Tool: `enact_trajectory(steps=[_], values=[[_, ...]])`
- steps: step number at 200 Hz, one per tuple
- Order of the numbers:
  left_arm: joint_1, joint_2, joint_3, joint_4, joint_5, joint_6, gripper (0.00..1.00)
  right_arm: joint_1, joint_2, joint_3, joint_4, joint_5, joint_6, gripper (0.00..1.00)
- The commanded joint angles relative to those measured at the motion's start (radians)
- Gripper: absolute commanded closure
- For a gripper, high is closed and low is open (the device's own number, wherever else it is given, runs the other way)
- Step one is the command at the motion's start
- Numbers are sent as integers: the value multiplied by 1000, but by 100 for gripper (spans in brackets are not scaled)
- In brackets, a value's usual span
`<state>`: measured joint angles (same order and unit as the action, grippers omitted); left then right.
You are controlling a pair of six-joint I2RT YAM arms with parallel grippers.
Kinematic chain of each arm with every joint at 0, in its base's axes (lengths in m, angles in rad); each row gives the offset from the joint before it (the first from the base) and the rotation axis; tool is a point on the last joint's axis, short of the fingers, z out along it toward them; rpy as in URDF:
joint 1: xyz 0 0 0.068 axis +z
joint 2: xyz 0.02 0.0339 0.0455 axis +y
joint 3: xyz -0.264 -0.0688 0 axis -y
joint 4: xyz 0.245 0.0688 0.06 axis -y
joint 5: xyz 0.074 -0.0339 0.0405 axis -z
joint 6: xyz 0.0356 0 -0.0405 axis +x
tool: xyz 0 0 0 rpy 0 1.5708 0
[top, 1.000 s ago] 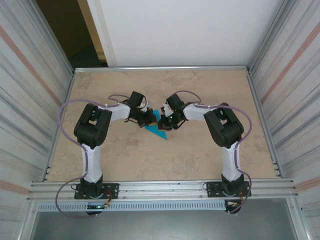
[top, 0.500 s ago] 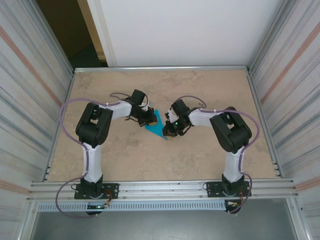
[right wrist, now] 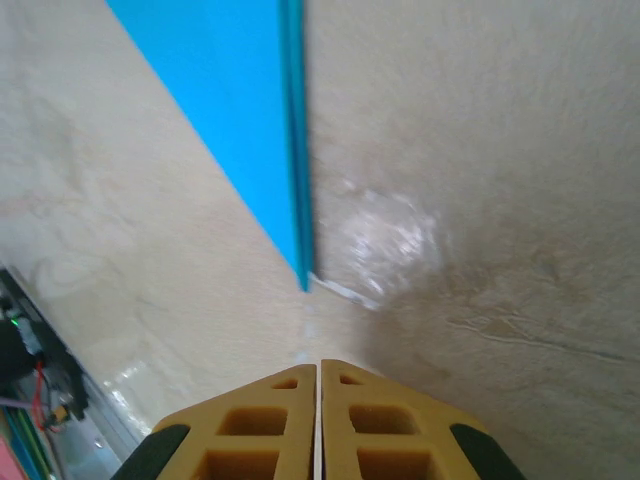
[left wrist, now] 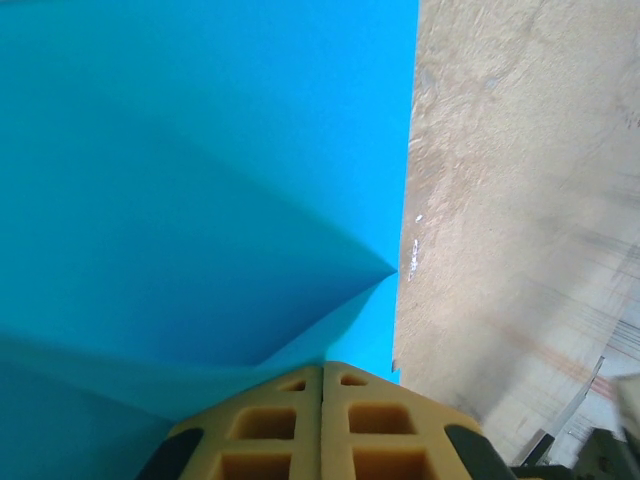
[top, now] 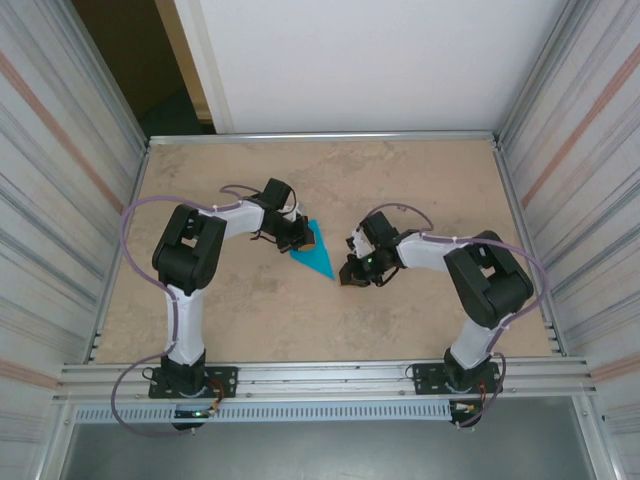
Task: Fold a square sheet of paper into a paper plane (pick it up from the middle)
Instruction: Fourth fold the wing at the center of the table.
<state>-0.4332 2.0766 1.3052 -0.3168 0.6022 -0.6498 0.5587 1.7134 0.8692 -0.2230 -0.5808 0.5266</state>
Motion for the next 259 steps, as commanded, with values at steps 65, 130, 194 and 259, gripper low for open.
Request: enact_trajectory(steps=[65,130,194,259], values=[[-10,53,-25,-50,-69,16,94,58,190,258,74,76,69,95],[-11,25,21,-27,-1,61,91,50,266,258,-4,118,47,97],[-11,-119,-67,178,44,102,89,28,292,208,1,92,51,98],[-10,-75,-71,173,31,141,91,26,315,206,-2,81,49,98]])
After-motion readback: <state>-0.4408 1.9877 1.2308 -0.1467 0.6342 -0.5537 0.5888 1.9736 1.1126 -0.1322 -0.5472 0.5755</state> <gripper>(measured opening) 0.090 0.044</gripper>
